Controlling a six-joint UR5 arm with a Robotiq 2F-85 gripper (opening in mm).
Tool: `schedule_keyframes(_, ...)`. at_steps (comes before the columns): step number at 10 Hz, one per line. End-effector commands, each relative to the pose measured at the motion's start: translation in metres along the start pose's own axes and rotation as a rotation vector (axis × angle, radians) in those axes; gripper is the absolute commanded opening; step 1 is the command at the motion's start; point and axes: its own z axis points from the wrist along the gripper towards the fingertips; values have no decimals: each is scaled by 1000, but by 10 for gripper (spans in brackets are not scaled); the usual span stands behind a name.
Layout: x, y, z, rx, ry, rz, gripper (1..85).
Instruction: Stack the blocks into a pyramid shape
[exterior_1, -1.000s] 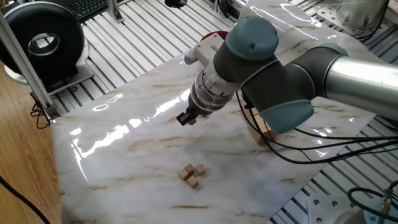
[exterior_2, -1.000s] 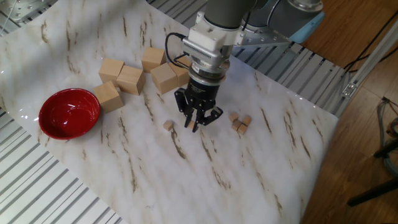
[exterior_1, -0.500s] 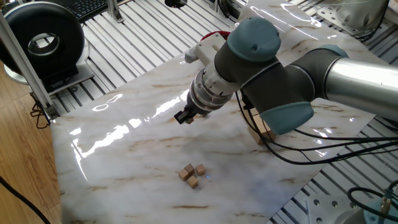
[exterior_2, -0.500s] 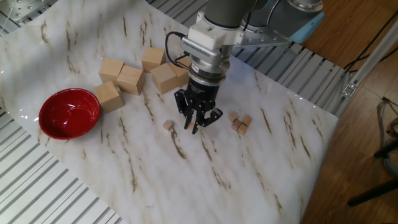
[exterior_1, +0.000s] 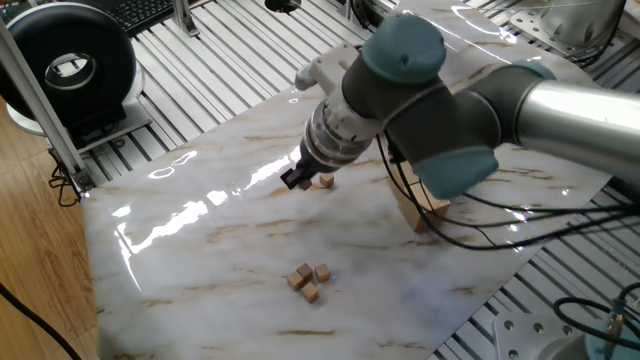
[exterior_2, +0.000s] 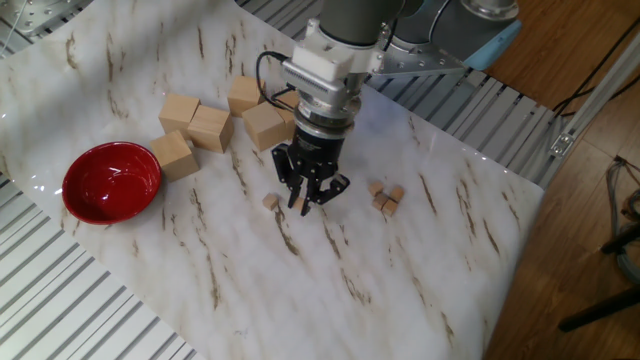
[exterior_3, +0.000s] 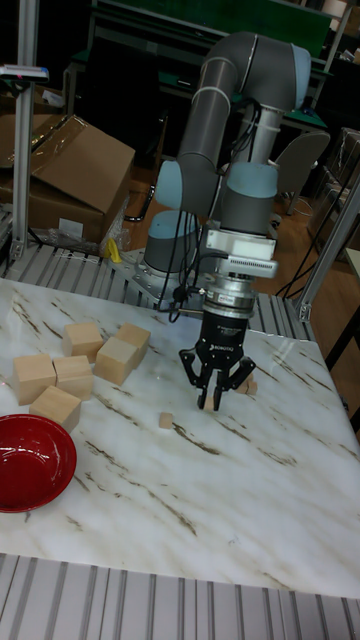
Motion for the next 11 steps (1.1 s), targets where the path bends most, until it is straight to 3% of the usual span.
schedule_keyframes(1, -16, -9, -2, -18, 14, -11, 10)
schedule_keyframes(3, -24, -13, 0, -37, 23, -99, 10)
schedule_keyframes(5, -23, -4, -4, -66, 40, -320, 10)
schedule_keyframes(6, -31, 0, -4, -68, 15, -511, 10)
schedule_keyframes(7, -31, -1, -5, -52, 37, -593, 10)
schedule_keyframes(8, -42, 8, -3, -57, 8, -615, 10)
schedule_keyframes(9, -47, 13, -3, -44, 16, -656, 10)
schedule_keyframes(10, -42, 24, -6, -77, 38, -781, 10)
schedule_keyframes(11, -43, 7, -9, -18, 75, -944, 10)
